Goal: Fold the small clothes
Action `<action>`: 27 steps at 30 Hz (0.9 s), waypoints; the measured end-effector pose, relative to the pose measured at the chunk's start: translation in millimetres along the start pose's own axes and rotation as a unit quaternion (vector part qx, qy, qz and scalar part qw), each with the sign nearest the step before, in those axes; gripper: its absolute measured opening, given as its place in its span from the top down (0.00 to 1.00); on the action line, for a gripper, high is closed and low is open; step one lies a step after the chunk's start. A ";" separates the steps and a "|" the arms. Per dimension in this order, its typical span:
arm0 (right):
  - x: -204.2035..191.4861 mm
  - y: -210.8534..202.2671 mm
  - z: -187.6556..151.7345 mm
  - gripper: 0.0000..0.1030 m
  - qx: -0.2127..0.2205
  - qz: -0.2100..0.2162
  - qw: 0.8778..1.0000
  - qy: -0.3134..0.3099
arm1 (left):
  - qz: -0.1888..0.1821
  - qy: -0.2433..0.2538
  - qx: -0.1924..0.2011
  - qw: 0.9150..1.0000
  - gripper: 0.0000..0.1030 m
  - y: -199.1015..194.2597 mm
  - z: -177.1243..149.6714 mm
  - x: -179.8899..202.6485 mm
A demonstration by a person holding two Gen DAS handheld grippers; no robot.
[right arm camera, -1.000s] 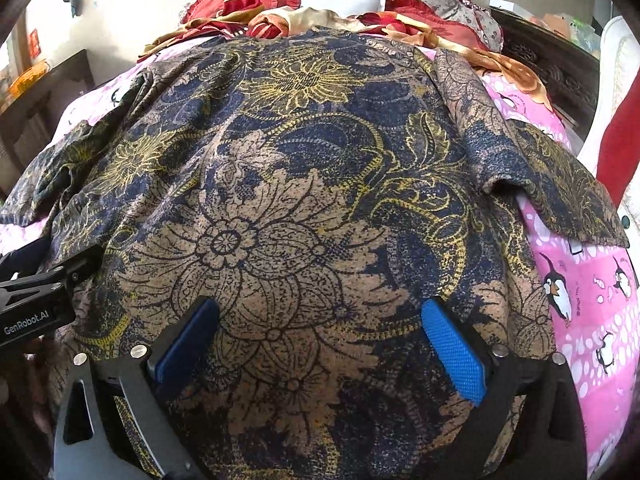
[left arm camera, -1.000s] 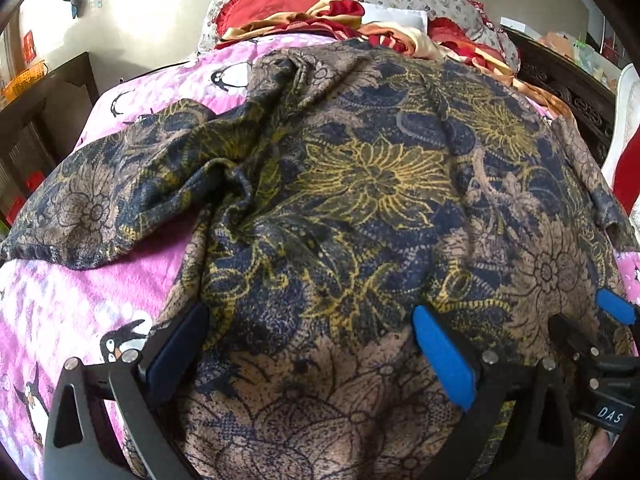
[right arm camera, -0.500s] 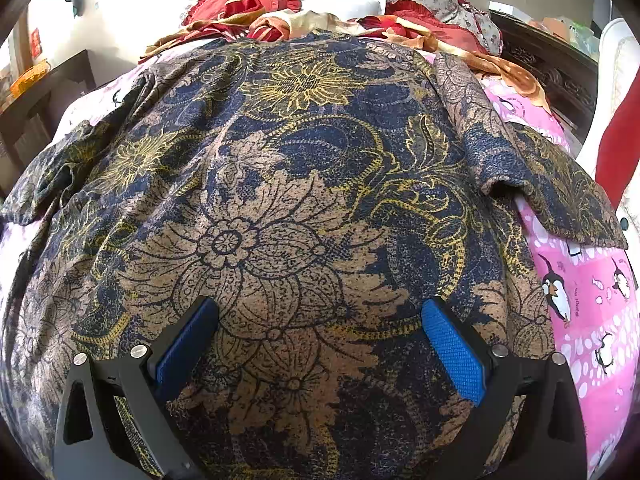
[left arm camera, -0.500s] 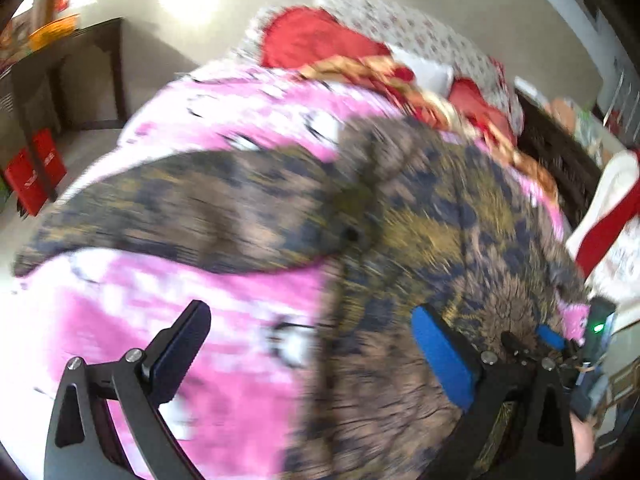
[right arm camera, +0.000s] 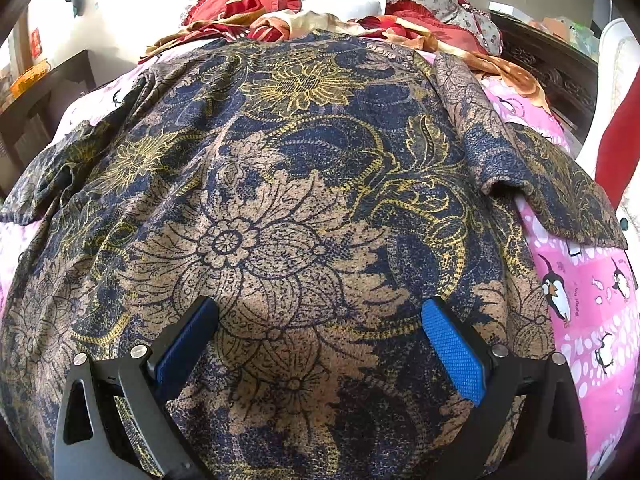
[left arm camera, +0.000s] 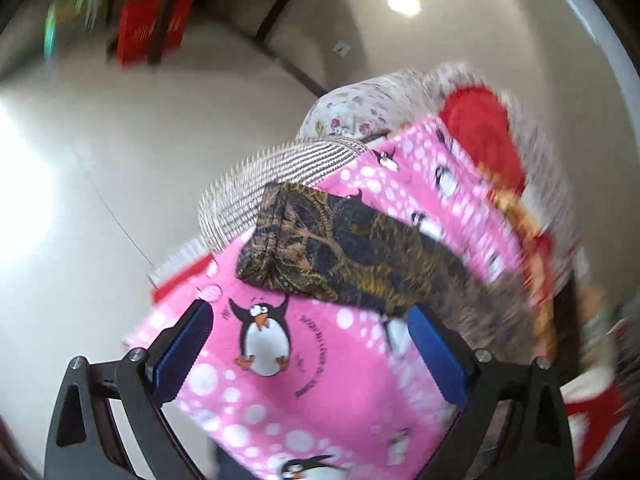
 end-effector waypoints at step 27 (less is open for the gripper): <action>0.0 -0.3 -0.5 0.00 0.000 0.001 1.000 0.000 | -0.012 -0.015 0.101 0.995 0.93 -12.2 77.2 20.5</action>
Point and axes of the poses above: each gripper's, at about its wrist camera, not at the fingertips, and y roughly the way its jaws point, x to its right, z to its top, the point moved 10 cm from there along y, roughly the way its jaws point, and after that the axes turned 15 degrees about -y, right-handed, at the moved point
